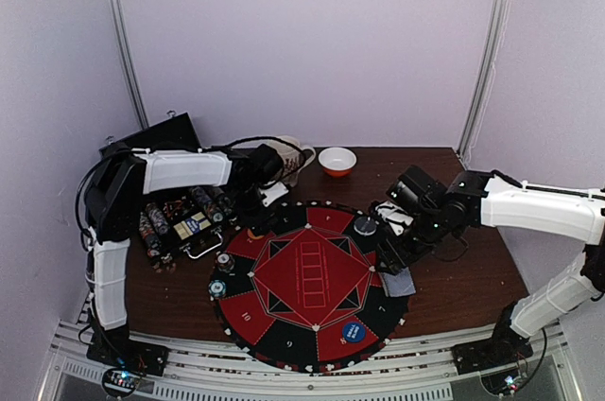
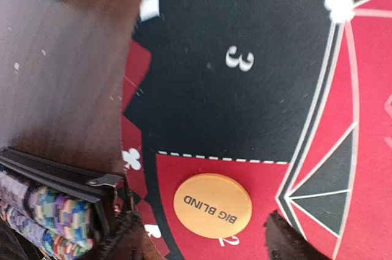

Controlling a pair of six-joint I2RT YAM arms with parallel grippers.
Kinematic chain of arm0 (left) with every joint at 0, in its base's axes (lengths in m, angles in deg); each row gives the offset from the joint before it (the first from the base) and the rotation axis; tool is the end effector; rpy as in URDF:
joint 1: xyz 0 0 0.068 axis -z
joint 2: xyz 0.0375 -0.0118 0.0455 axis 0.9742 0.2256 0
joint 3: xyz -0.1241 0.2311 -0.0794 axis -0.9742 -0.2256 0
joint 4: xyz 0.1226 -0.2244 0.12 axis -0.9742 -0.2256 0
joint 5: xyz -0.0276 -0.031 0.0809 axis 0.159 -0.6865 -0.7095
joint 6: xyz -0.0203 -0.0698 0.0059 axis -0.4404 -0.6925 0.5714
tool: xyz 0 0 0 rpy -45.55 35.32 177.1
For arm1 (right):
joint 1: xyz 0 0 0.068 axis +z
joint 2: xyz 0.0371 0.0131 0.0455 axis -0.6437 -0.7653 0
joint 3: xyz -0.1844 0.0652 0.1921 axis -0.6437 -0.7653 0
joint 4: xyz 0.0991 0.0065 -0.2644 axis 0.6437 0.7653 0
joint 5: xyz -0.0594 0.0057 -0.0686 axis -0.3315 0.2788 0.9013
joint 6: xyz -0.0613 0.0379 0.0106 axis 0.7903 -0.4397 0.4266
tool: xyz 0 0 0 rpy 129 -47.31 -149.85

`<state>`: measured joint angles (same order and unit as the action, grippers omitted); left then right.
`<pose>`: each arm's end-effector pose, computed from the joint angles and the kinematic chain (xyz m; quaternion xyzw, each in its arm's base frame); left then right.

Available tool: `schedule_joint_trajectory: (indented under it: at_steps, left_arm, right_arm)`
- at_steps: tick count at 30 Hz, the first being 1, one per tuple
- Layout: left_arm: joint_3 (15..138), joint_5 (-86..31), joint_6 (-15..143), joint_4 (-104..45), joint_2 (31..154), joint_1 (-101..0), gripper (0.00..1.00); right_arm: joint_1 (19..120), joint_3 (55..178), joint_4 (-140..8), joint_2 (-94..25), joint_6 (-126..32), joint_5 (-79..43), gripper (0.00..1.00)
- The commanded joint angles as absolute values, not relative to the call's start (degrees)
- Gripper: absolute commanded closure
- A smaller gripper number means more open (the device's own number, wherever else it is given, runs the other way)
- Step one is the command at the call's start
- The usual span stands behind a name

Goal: Distribute texas hold em gaming equipment
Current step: Move the big blind button to position 2.

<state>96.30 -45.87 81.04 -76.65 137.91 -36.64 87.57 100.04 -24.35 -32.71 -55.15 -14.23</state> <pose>0.3549 -0.2873 0.1401 0.3734 0.9124 0.0400 0.1626 0.2015 0.2266 0.2189 -0.2820 0.9292 0.1534 0.1833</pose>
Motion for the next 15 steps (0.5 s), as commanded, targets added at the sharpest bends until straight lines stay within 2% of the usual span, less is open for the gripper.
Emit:
schedule_joint_trajectory:
  at_steps: [1, 10, 15]
  left_arm:
    - [97.8, -42.5, 77.9, -78.0, 132.3, -36.7, 0.24]
    - [86.1, -42.9, 63.8, -86.1, 119.1, -36.7, 0.09]
    - [78.8, -42.4, 60.9, -86.4, 116.6, -36.7, 0.02]
  right_arm:
    - [87.4, 101.3, -22.8, -32.6, -54.9, -13.5, 0.24]
    - [87.4, 101.2, -23.5, -33.1, -54.5, -13.9, 0.24]
    - [87.4, 101.3, -23.5, -33.3, -53.9, -14.0, 0.24]
